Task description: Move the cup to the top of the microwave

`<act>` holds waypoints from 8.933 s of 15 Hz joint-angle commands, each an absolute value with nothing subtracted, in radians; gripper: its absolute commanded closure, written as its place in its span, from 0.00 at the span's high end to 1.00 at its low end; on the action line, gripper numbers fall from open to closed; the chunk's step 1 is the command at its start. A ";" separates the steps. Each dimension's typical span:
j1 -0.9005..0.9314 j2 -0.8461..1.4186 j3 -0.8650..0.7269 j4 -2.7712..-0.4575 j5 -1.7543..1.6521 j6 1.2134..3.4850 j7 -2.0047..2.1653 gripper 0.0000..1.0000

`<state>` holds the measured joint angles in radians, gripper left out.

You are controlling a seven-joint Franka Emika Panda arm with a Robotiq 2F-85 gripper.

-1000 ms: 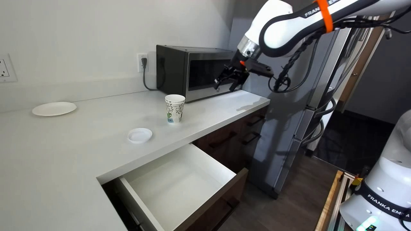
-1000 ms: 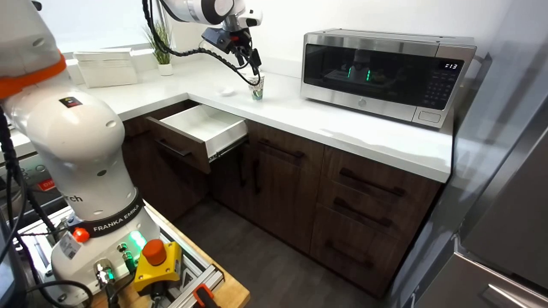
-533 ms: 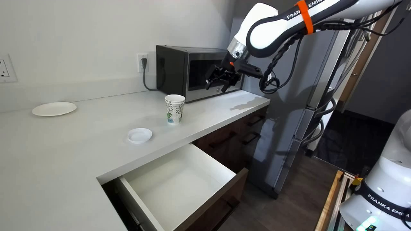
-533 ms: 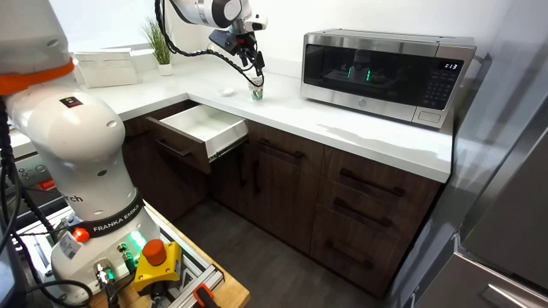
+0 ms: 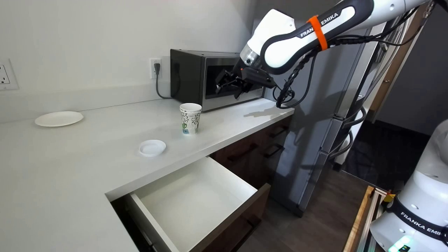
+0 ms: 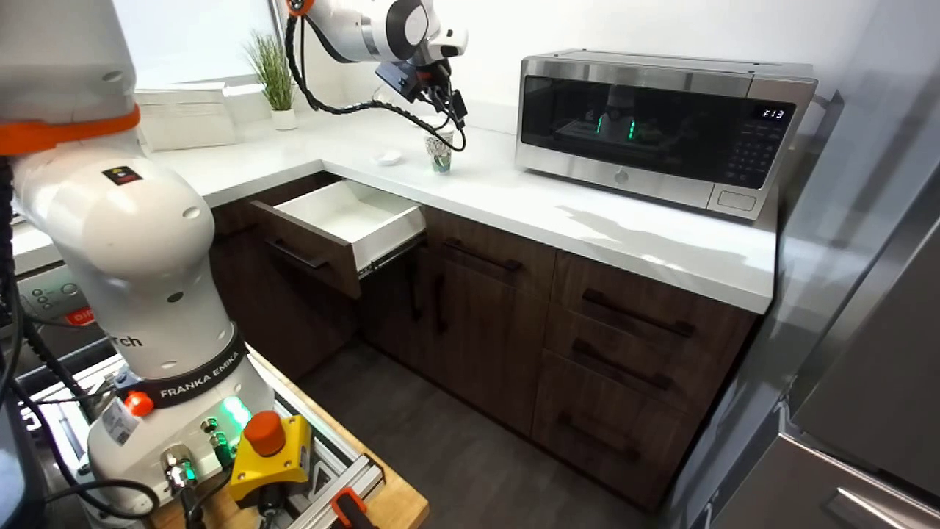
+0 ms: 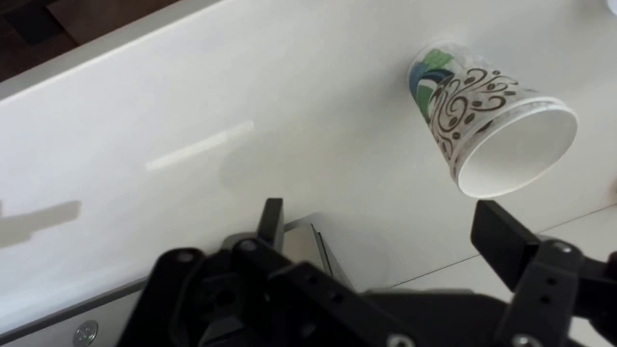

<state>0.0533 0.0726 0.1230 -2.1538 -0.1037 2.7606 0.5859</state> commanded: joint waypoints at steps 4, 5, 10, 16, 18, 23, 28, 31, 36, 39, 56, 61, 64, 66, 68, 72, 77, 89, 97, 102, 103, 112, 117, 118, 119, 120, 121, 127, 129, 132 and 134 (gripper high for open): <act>0.097 0.235 0.118 -2.013 -0.188 2.706 0.742 1.00; 0.101 0.261 0.120 -1.991 -0.184 2.710 0.743 1.00; 0.193 0.367 0.055 -1.885 -0.116 2.731 0.704 1.00; 0.277 0.428 -0.023 -1.816 -0.142 2.716 0.737 0.58; 0.298 0.417 -0.042 -1.824 -0.146 2.719 0.745 0.42; 0.331 0.402 -0.065 -1.833 -0.156 2.708 0.753 0.04; 0.360 0.319 -0.050 -1.863 -0.173 2.727 0.732 0.01; 0.404 0.207 -0.076 -1.865 -0.277 2.746 0.781 0.01; 0.460 0.043 -0.167 -1.753 -0.563 2.680 1.043 0.01; 0.439 0.033 -0.161 -1.722 -0.514 2.671 1.017 0.01; 0.193 0.252 -0.122 -1.086 -0.591 2.139 1.041 0.01; 0.192 0.248 -0.140 -1.115 -0.590 2.170 1.037 0.01; 0.165 0.326 -0.152 -1.018 -0.538 2.130 1.059 0.01; 0.134 0.381 -0.159 -0.935 -0.467 2.072 1.076 0.01; 0.095 0.435 -0.148 -0.836 -0.378 1.991 1.084 0.01; 0.044 0.505 -0.130 -0.701 -0.209 1.822 1.105 0.01; 0.051 0.508 -0.145 -0.717 -0.215 1.798 1.105 0.05; 0.036 0.665 -0.124 -0.616 -0.187 1.825 1.097 0.01; 0.051 0.720 -0.100 -0.556 -0.208 1.863 1.063 0.01; 0.060 0.700 -0.106 -0.593 -0.221 1.901 1.059 0.05; 0.061 0.702 -0.107 -0.589 -0.223 1.907 1.056 0.05; 0.050 0.746 -0.079 -0.576 -0.190 1.977 1.089 0.01; 0.050 0.772 -0.072 -0.569 -0.187 1.994 1.100 0.01; 0.050 0.776 -0.071 -0.568 -0.187 1.999 1.097 0.01; 0.050 0.778 -0.069 -0.567 -0.187 2.005 1.094 0.01; 0.052 0.776 -0.070 -0.567 -0.190 2.000 1.095 0.01; 0.052 0.778 -0.069 -0.567 -0.190 2.001 1.094 0.01; 0.054 0.783 -0.063 -0.565 -0.191 2.009 1.092 0.60; 0.054 0.785 -0.054 -0.561 -0.187 2.024 1.085 0.75; 0.056 0.789 -0.040 -0.555 -0.190 2.081 1.069 0.97; 0.058 0.793 -0.030 -0.551 -0.194 2.136 1.047 1.00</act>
